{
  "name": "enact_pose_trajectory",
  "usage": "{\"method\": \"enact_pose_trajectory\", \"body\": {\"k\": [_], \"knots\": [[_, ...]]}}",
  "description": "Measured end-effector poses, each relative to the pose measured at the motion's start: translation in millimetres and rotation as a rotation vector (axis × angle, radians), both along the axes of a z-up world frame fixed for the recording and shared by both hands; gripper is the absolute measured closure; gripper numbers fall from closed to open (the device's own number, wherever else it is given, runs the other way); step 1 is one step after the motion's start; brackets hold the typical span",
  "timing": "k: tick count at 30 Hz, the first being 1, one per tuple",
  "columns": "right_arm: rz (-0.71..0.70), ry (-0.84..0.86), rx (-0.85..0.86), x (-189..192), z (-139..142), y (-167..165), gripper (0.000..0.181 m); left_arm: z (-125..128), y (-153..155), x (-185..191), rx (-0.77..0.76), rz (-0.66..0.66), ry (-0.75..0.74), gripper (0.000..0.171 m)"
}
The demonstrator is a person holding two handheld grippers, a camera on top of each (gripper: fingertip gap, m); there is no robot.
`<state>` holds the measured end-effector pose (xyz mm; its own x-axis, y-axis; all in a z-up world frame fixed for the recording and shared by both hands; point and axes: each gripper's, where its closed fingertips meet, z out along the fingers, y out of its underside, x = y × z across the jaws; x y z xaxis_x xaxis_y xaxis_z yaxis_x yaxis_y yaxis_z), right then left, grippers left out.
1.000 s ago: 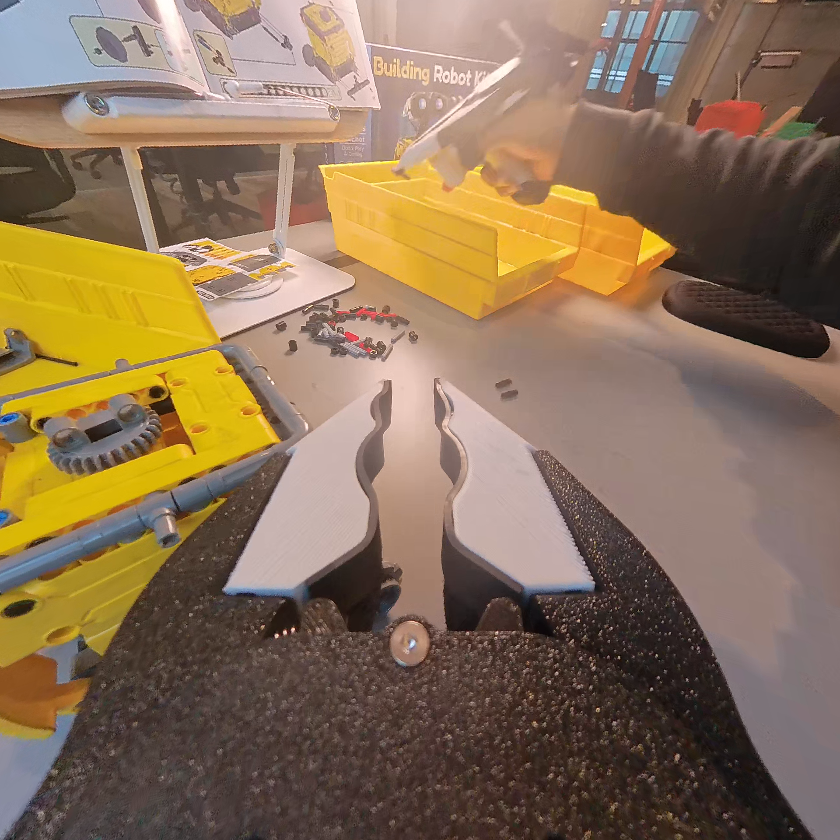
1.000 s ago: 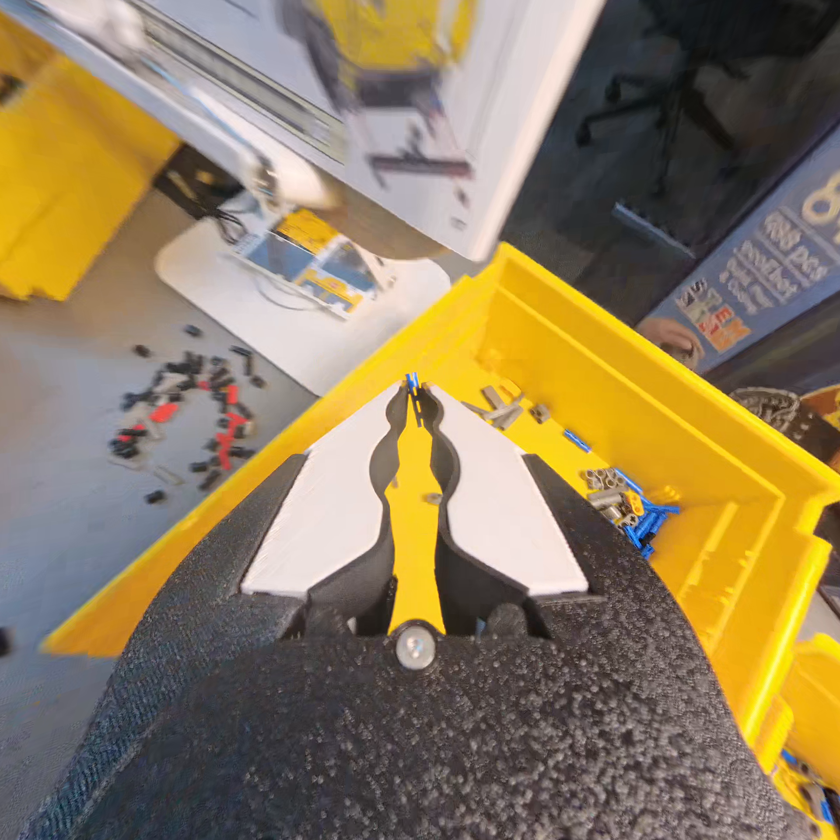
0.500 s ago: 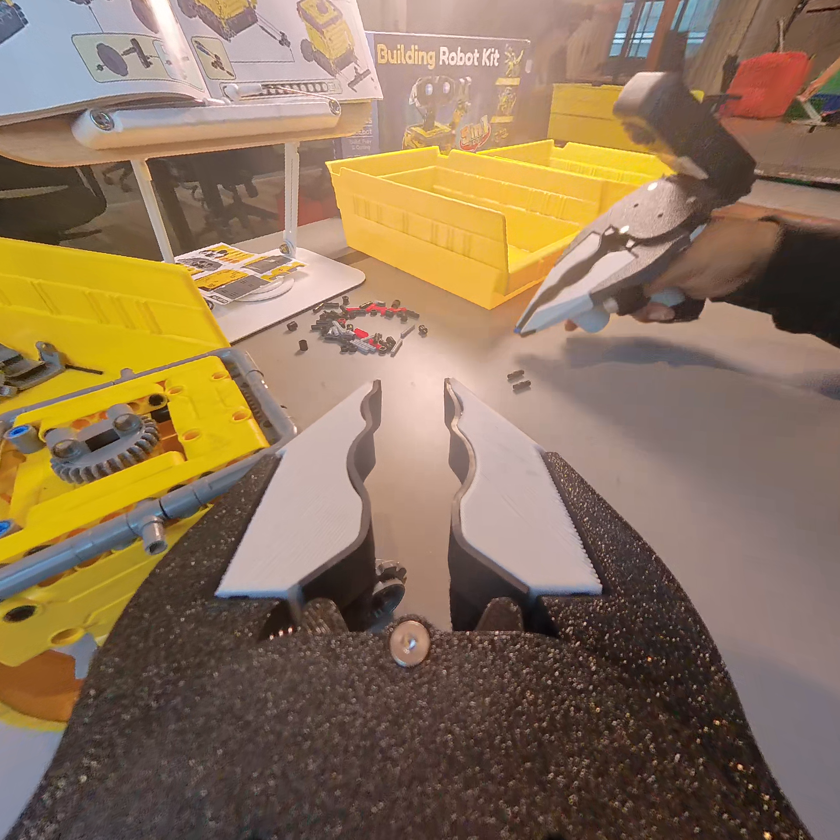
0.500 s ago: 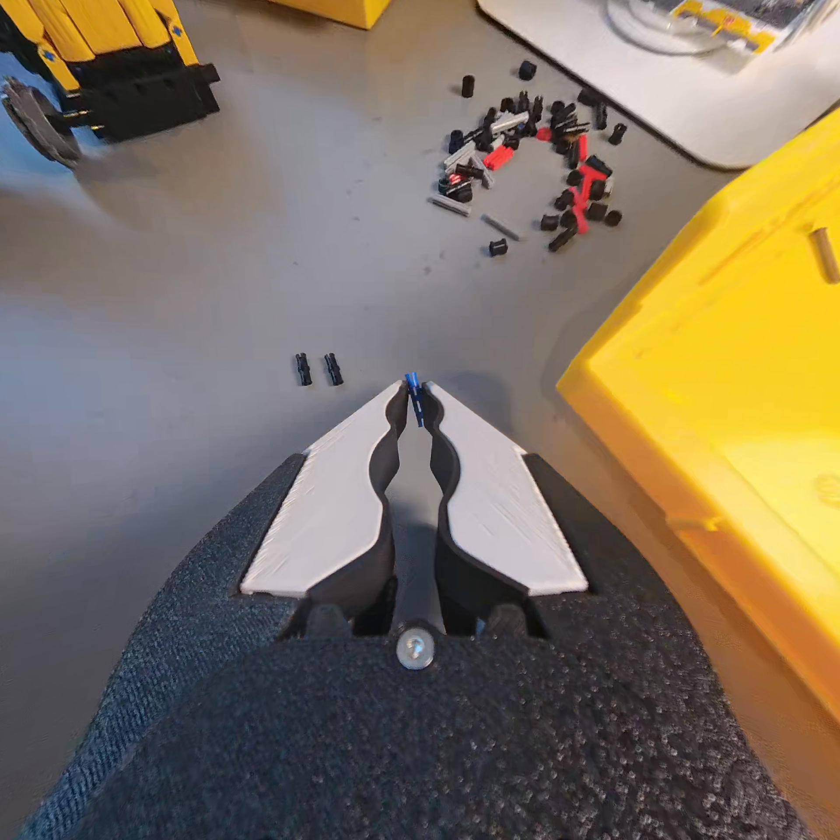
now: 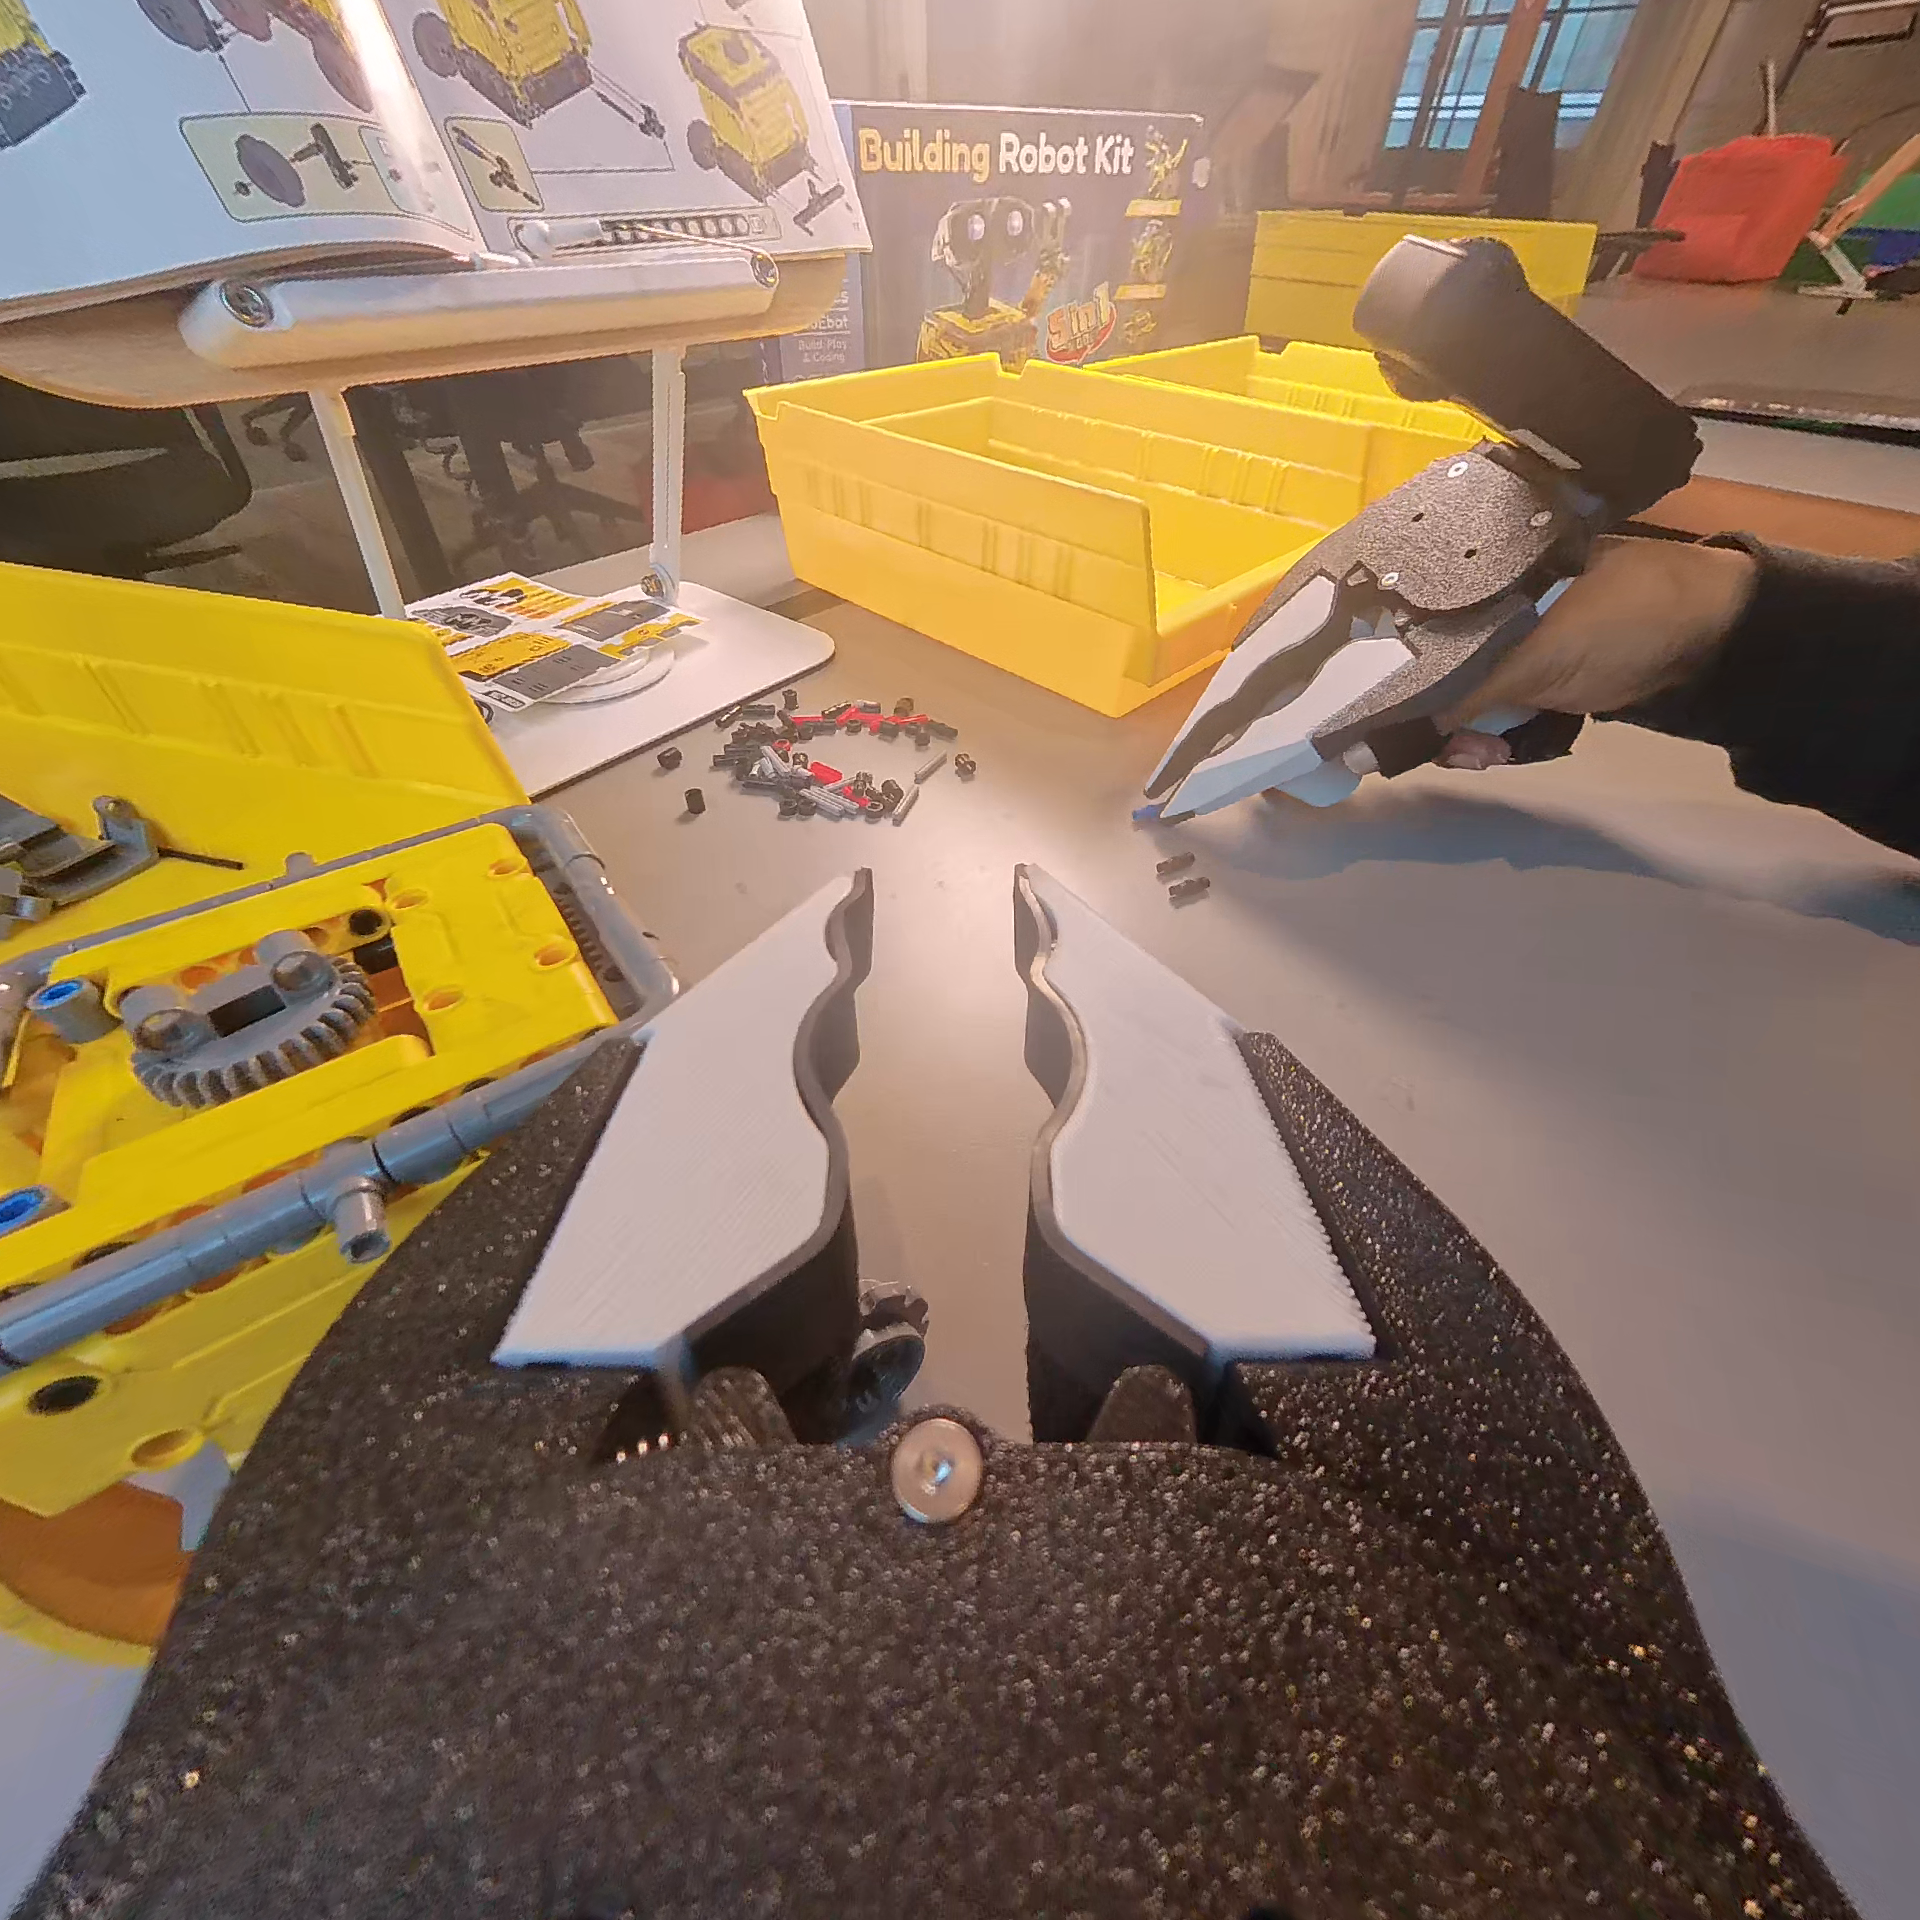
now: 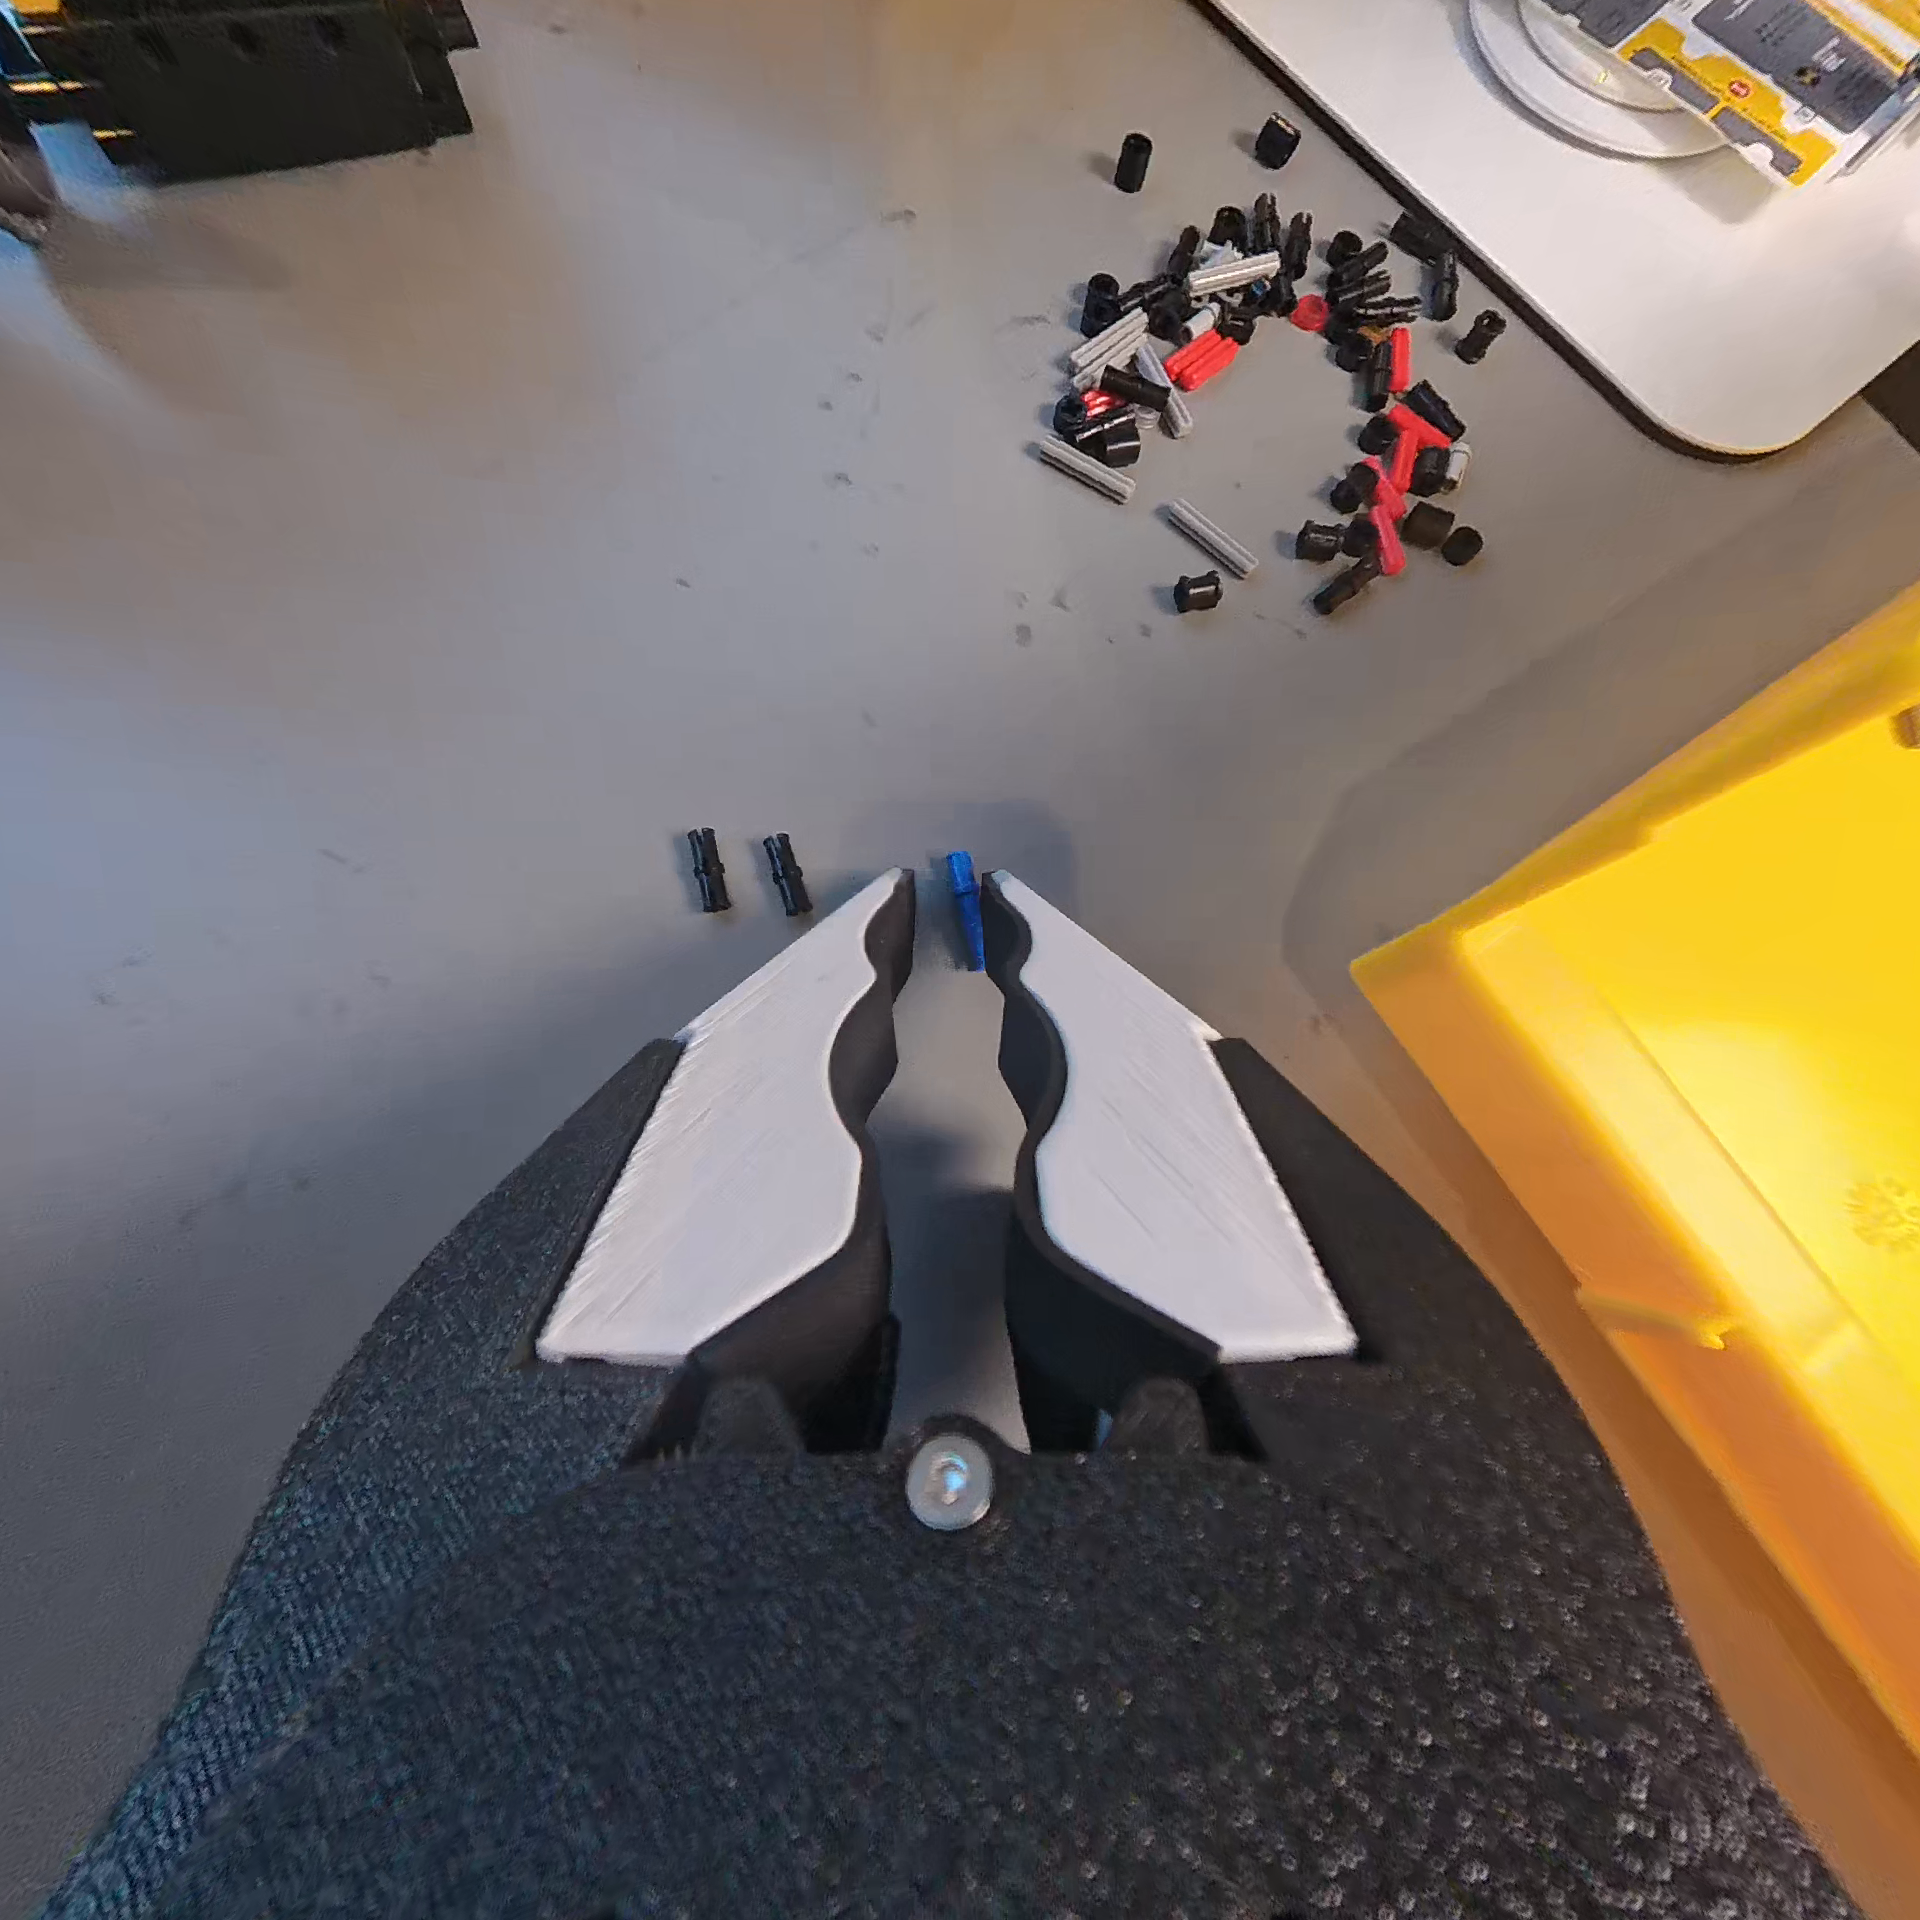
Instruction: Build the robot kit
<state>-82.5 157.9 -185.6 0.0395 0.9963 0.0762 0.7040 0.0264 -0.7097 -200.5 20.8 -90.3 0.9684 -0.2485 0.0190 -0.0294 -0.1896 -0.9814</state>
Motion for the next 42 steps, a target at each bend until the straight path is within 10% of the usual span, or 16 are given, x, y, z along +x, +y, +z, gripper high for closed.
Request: {"method": "enact_pose_trajectory", "body": {"k": [14, 24, 29, 34, 37, 42], "knots": [[-0.015, 0.657, 0.039, -6.7, 97.4, 5.7, 0.124, 11.6, -4.9, 0.5, 0.065, -0.019, -0.025, 0.148], [-0.035, 0.712, 0.149, -2.1, 103.6, 11.2, 0.135, 94.7, -82.3, -69.5, 0.3, 0.261, 0.062, 0.145], [-0.004, 0.677, 0.166, 4.6, 98.7, 7.8, 0.136, 72.5, -214.0, -173.8, -0.101, 0.552, 0.278, 0.127], [0.038, 0.678, 0.155, 1.9, 99.1, 1.8, 0.139, -26.0, -315.3, -212.3, -0.689, 0.399, 0.275, 0.104], [0.056, 0.669, 0.151, -2.4, 98.2, -1.8, 0.139, -71.4, -333.7, -221.0, -0.952, 0.311, 0.37, 0.101], [0.061, 0.65, 0.194, 2.8, 97.7, -4.5, 0.141, -80.3, -300.2, -205.9, -1.03, 0.277, 0.483, 0.142]]}}
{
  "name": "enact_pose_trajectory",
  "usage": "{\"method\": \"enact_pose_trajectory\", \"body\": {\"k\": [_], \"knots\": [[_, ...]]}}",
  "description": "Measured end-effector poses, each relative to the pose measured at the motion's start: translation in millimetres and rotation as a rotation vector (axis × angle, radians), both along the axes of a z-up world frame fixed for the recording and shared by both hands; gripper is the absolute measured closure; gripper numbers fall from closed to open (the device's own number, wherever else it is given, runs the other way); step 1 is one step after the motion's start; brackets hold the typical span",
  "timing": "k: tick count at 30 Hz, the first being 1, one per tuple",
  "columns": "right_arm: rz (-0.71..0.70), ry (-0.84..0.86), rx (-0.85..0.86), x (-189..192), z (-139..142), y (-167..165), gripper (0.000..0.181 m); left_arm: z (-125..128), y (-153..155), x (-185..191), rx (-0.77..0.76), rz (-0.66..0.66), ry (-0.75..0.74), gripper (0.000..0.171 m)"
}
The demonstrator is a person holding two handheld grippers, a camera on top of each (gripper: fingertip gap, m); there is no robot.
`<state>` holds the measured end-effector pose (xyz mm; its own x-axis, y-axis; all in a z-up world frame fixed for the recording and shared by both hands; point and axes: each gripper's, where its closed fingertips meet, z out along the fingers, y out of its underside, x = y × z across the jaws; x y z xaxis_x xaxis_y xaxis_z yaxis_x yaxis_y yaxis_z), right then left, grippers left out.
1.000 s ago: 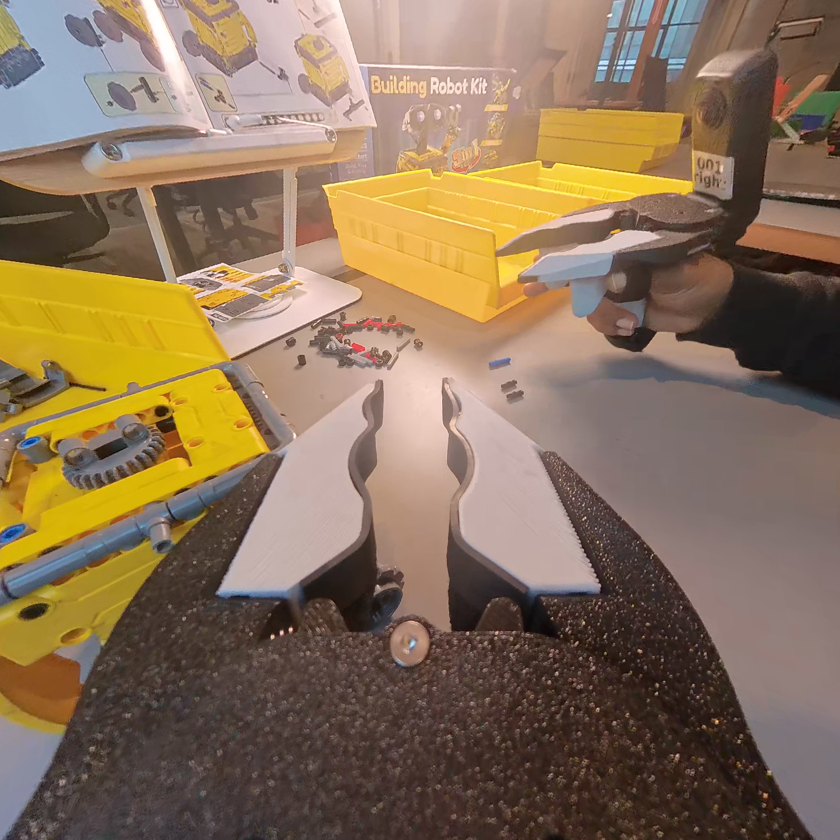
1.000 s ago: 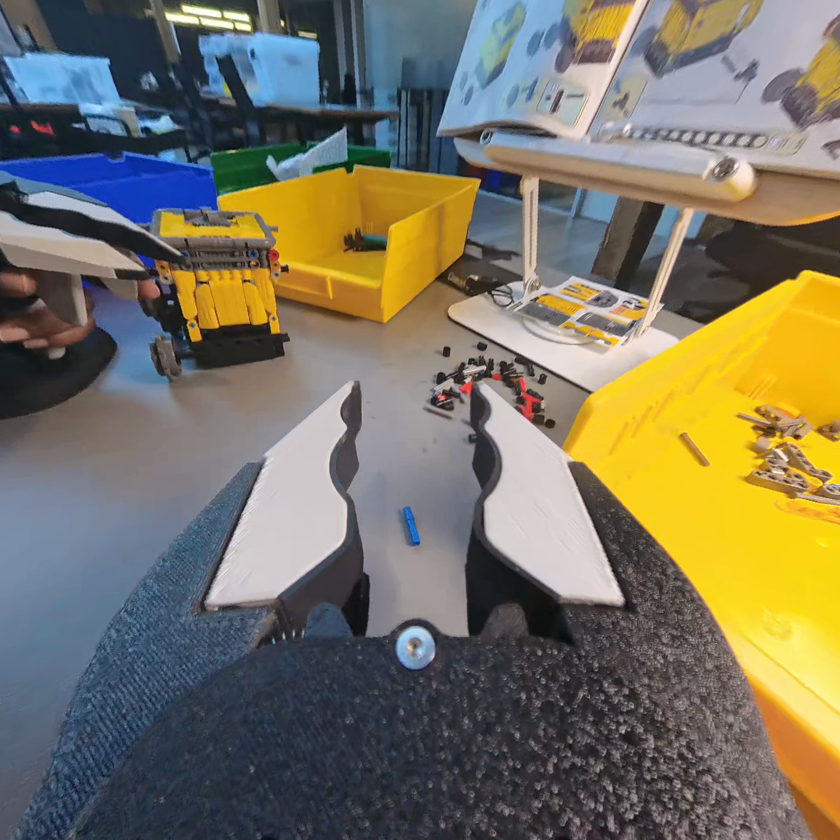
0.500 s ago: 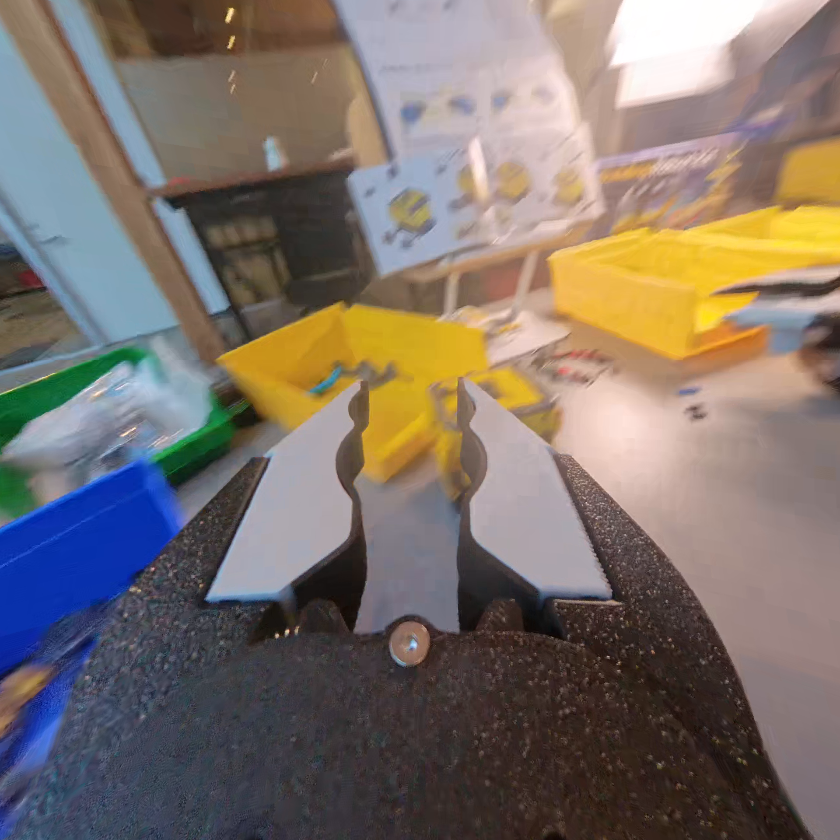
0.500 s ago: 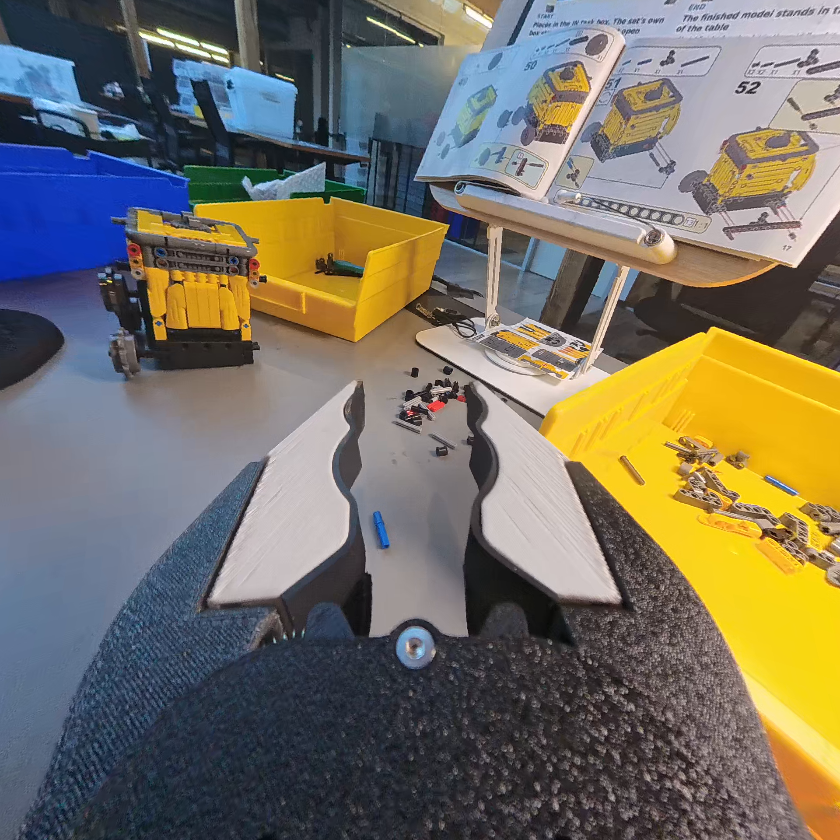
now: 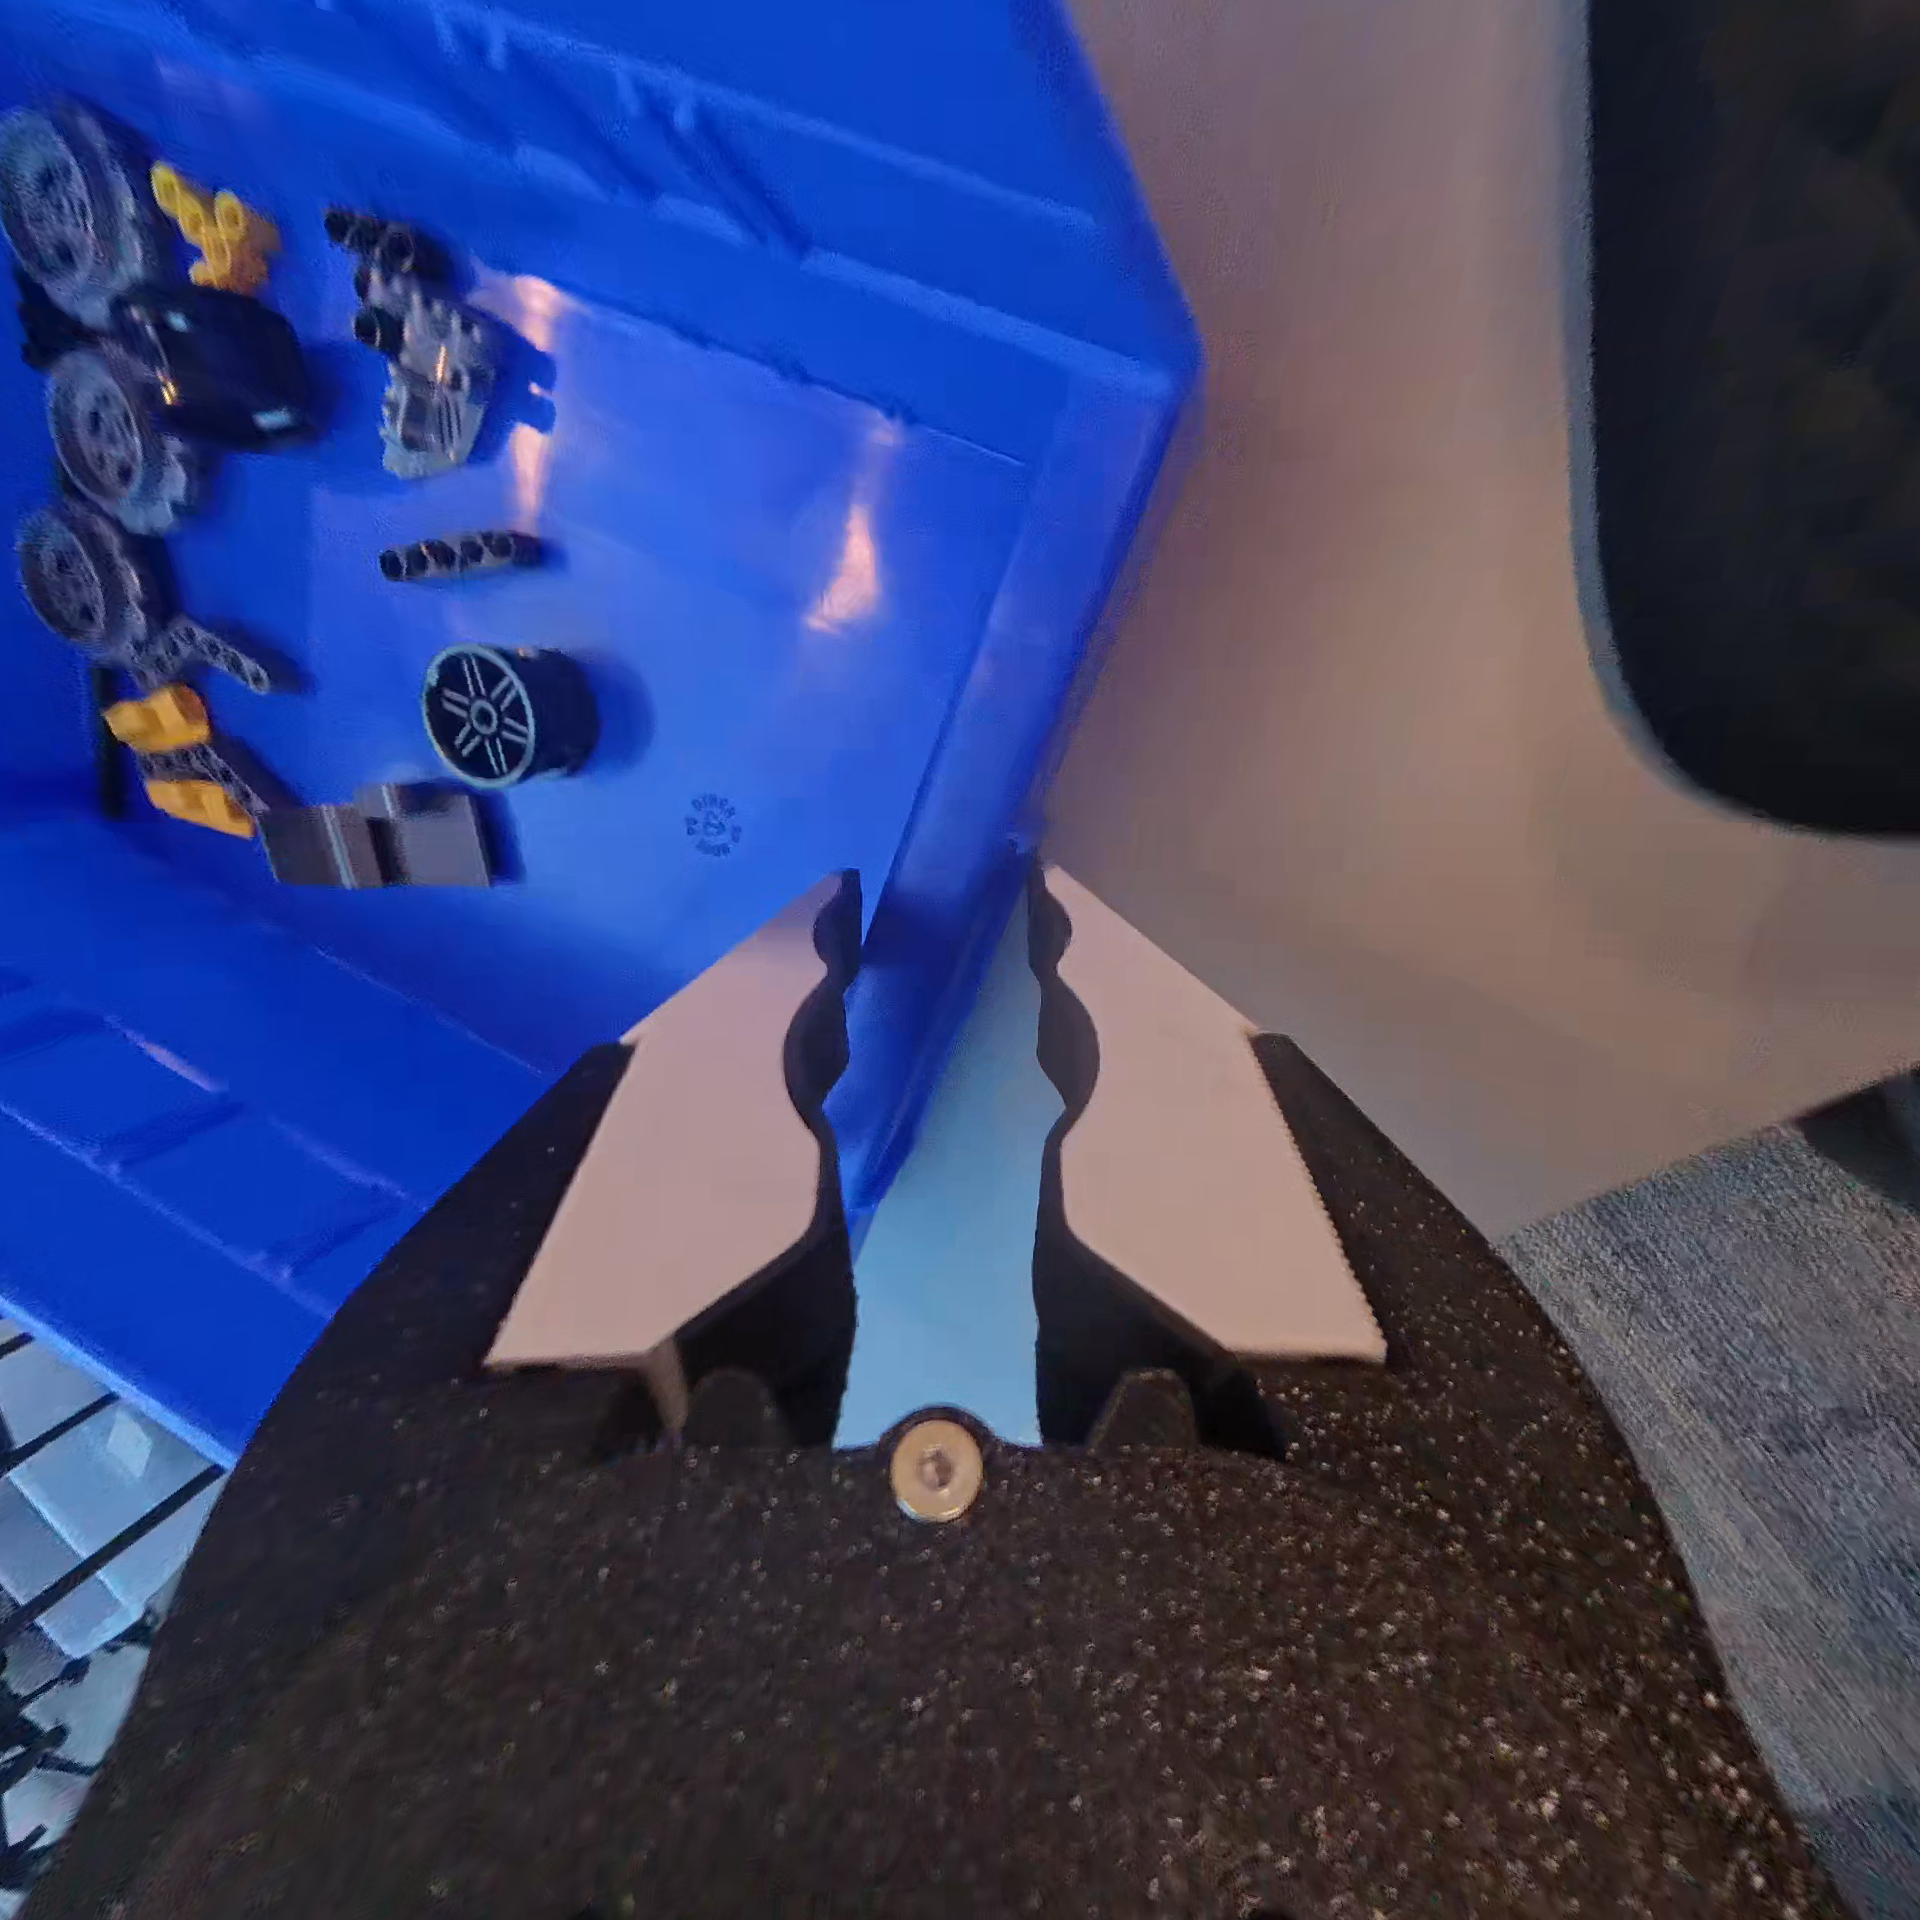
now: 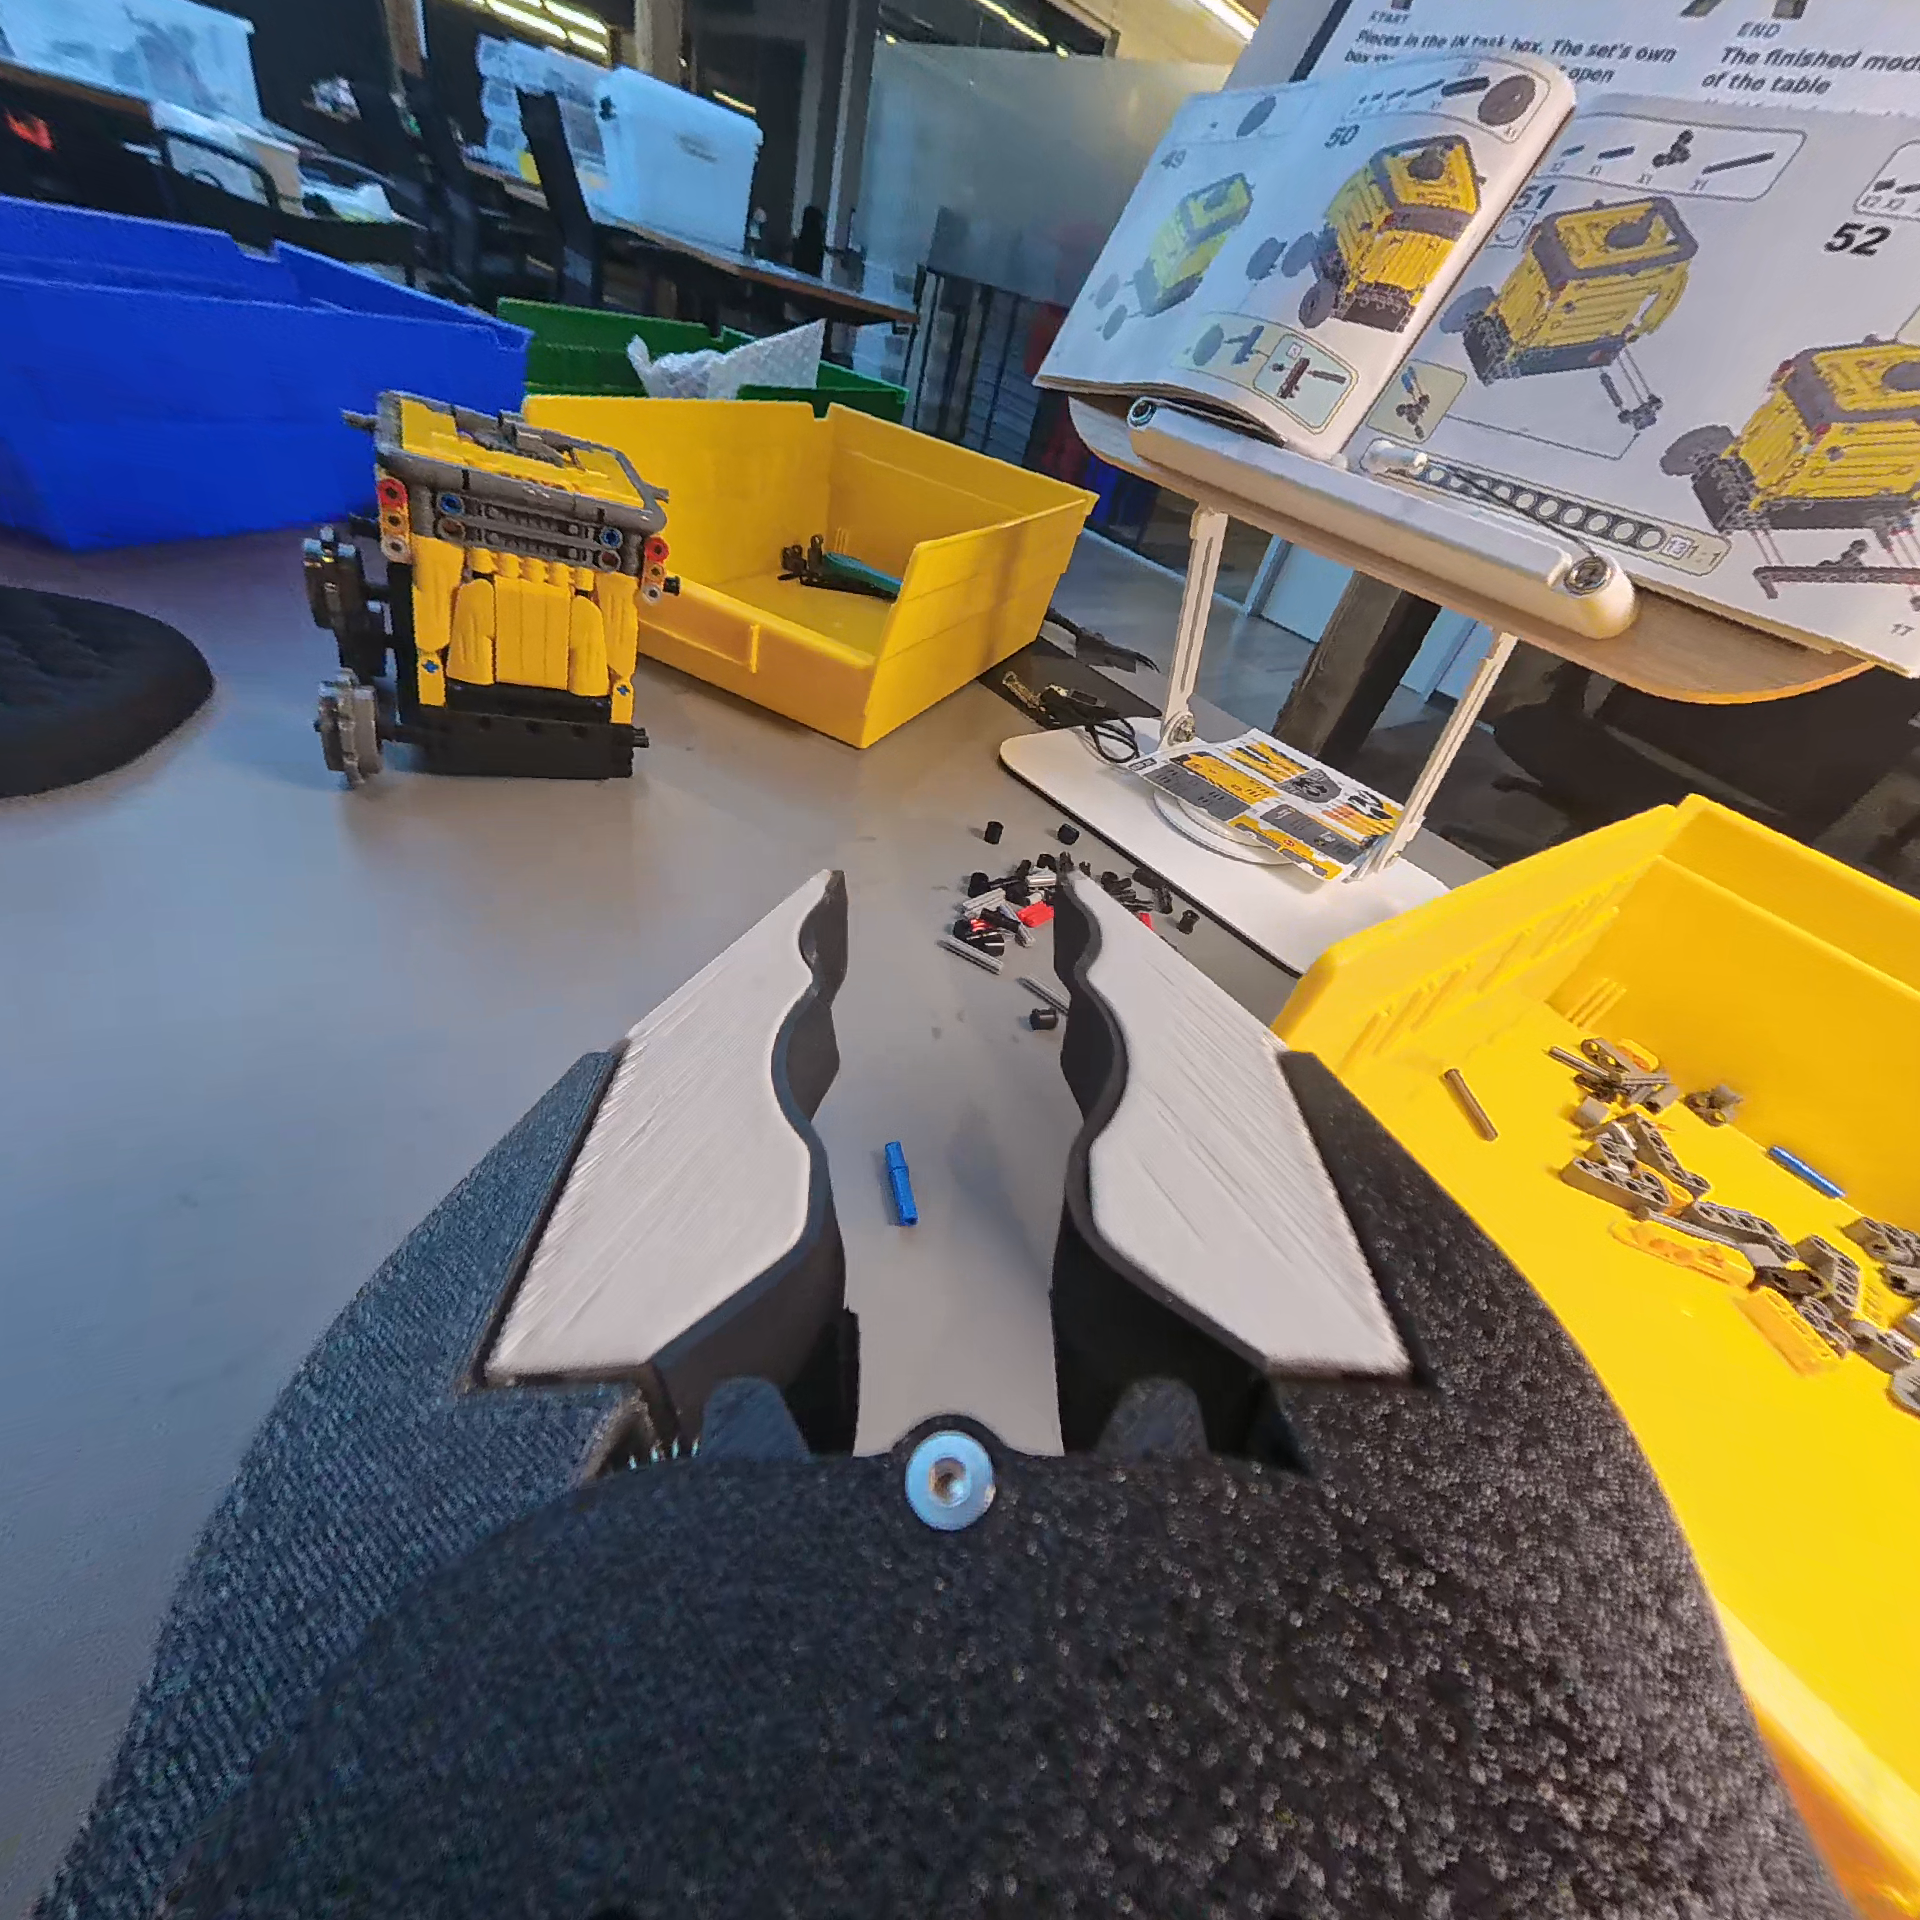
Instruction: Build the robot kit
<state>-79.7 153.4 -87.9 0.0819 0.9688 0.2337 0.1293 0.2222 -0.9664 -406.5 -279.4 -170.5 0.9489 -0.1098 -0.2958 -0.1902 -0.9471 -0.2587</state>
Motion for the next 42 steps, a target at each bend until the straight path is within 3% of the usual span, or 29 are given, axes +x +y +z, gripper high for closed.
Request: {"method": "enact_pose_trajectory", "body": {"k": [3, 7, 12, 14, 16, 18, 20, 22, 25, 32, 37, 40, 42], "knots": [[-0.008, 0.009, -0.03, 0.8, 0.0, 4.1, 0.143, 3.1, 50.7, 18.9, 0.073, 0.017, 0.064, 0.145], [-0.002, 0.016, -0.054, -0.5, 1.2, 3.6, 0.143, 2.3, 100.8, 28.6, 0.059, 0.029, 0.194, 0.145], [-0.002, 0.016, -0.033, 4.0, 3.2, 1.9, 0.143, 8.1, 120.6, 30.8, 0.081, 0.05, 0.143, 0.146], [-0.004, 0.028, -0.039, 6.4, 6.0, 3.0, 0.143, 37.1, 126.5, 41.3, 0.188, 0.017, 0.073, 0.144], [-0.007, 0.041, -0.051, 8.4, 9.0, 5.1, 0.143, 89.8, 134.0, 37.0, 0.388, 0.037, -0.008, 0.144], [-0.005, 0.058, -0.067, 8.7, 12.8, 5.7, 0.143, 139.2, 135.9, 2.7, 0.558, 0.096, -0.01, 0.145], [0.002, 0.075, -0.079, 8.2, 16.7, 4.1, 0.143, 158.3, 137.8, -40.9, 0.633, 0.179, -0.059, 0.143], [0.008, 0.075, -0.077, 7.7, 17.3, 1.7, 0.143, 146.5, 143.5, -83.5, 0.613, 0.272, -0.16, 0.137], [0.001, 0.066, -0.047, 8.5, 16.8, 0.0, 0.143, 103.8, 157.0, -129.0, 0.514, 0.38, -0.293, 0.139], [-0.013, 0.068, -0.048, 8.9, 16.6, 2.0, 0.143, 8.5, 168.4, -149.3, 0.126, 0.346, -0.252, 0.143], [-0.012, 0.063, -0.06, 8.9, 14.1, 3.8, 0.143, -5.5, 141.4, -145.3, -0.05, 0.29, -0.2, 0.166], [-0.008, 0.056, -0.065, 8.0, 12.0, 3.5, 0.143, -2.4, 124.2, -141.4, -0.129, 0.261, -0.186, 0.164], [-0.005, 0.057, -0.063, 7.5, 12.5, 2.4, 0.143, 4.6, 139.0, -137.3, -0.044, 0.231, -0.208, 0.158]]}}
